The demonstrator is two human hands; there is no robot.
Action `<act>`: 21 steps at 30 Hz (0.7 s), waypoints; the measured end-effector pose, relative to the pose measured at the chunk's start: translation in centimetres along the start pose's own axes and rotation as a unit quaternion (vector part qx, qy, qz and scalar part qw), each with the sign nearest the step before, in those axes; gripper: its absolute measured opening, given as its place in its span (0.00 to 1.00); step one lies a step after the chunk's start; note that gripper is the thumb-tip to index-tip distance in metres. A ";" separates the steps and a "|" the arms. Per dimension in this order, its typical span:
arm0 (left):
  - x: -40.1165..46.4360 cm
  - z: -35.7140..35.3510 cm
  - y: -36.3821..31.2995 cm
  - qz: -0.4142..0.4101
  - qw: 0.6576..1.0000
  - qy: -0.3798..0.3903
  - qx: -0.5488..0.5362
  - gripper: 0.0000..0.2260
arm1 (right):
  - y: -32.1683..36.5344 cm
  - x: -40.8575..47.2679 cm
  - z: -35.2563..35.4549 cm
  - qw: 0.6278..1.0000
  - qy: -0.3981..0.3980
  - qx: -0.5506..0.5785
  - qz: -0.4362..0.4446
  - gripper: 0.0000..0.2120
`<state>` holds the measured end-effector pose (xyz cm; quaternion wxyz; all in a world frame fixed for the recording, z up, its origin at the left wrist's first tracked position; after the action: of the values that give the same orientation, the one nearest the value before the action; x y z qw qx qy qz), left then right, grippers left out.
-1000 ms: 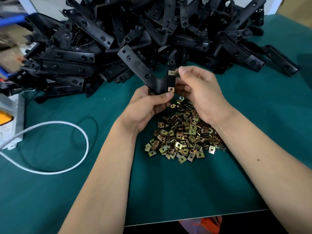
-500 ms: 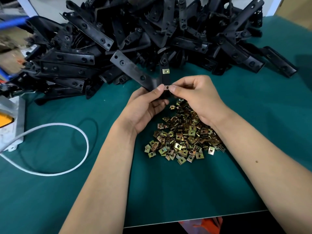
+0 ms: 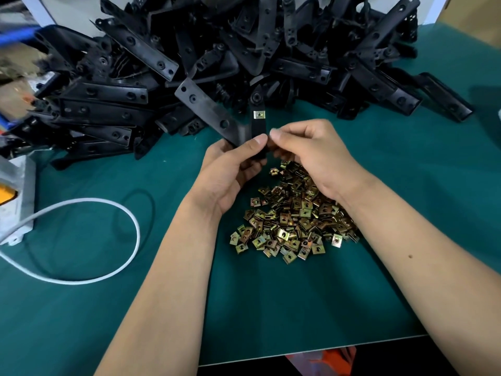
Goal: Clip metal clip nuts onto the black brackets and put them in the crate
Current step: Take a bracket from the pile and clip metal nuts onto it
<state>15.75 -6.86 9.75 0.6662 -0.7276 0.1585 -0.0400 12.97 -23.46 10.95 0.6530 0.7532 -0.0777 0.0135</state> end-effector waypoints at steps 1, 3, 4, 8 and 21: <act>0.0 0.0 0.0 0.000 1.000 0.002 0.005 0.09 | 0.0 0.1 0.1 0.999 -0.016 0.027 -0.004 0.07; -0.1 -0.1 0.0 -0.007 0.999 0.016 0.040 0.07 | 0.0 0.2 0.3 0.997 -0.052 0.062 0.002 0.08; -0.3 -0.2 -0.1 -0.012 0.998 0.027 0.057 0.06 | 0.0 0.2 0.3 0.996 -0.062 0.066 0.007 0.07; -0.5 -0.3 -0.2 -0.015 0.996 0.057 0.059 0.08 | -0.1 0.4 0.5 0.996 -0.049 0.071 0.001 0.06; -0.1 2.0 -0.7 0.005 0.996 -0.002 -0.091 0.09 | 0.0 0.7 1.9 0.987 -0.052 0.151 -0.012 0.04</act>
<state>16.28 -4.82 10.20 0.5978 -0.7845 0.1635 -0.0206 13.47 -25.41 10.74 0.5271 0.8437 -0.0996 -0.0215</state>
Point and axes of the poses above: each hand's wrist, its own x-axis towards the middle knuckle, its own z-axis out of the back of the hand, y = z × x, the point moved 2 cm from there along x, towards the middle knuckle, and after that the axes turned 14 degrees about x, right-handed, at the moved point
